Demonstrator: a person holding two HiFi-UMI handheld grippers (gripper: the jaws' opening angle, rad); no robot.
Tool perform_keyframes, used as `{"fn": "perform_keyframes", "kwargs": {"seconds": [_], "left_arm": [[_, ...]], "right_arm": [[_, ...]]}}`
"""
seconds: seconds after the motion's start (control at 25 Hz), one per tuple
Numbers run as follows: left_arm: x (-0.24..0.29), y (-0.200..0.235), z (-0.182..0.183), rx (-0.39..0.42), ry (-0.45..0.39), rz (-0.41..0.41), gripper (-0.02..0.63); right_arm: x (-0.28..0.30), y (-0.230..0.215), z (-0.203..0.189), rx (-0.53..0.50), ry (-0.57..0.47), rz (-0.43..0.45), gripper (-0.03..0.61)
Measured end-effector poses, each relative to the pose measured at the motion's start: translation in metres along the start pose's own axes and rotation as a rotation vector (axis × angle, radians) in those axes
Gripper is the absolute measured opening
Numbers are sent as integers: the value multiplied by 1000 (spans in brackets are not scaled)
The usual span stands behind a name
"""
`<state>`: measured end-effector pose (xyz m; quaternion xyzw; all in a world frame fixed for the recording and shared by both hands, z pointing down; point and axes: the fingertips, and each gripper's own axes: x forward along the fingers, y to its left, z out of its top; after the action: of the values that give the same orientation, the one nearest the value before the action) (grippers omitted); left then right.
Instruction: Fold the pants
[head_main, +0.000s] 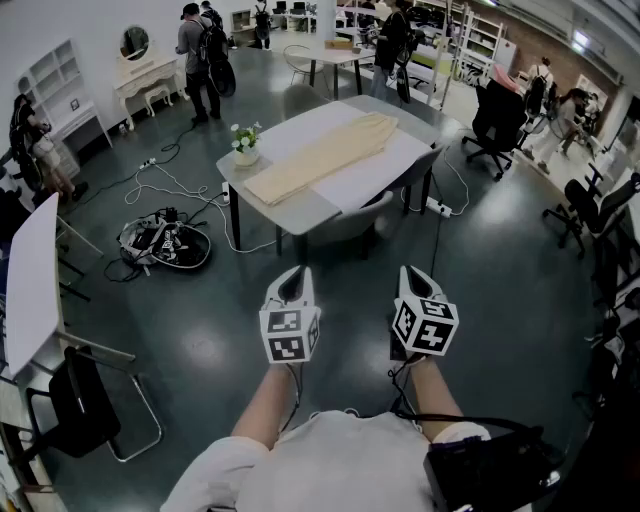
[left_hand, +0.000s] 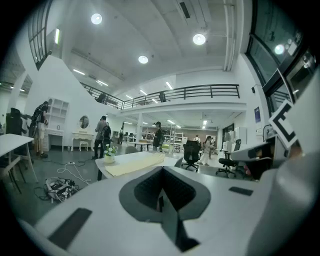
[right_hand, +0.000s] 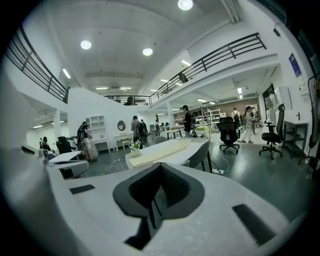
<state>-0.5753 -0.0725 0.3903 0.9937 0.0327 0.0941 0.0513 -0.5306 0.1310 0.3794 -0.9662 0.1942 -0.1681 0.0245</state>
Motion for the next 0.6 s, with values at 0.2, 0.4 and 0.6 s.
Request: {"fn": "perform_keyframes", "kwargs": {"seconds": [0.2, 0.4, 0.6], "left_arm": [[2, 1, -6, -6, 20, -10, 8], [9, -2, -19, -5, 40, -27, 8], [26, -6, -28, 8, 57, -58, 8]], "right_arm": [[1, -3, -7, 11, 26, -18, -8], [2, -10, -15, 8, 33, -42, -8], [10, -18, -19, 4, 26, -70, -8]]}}
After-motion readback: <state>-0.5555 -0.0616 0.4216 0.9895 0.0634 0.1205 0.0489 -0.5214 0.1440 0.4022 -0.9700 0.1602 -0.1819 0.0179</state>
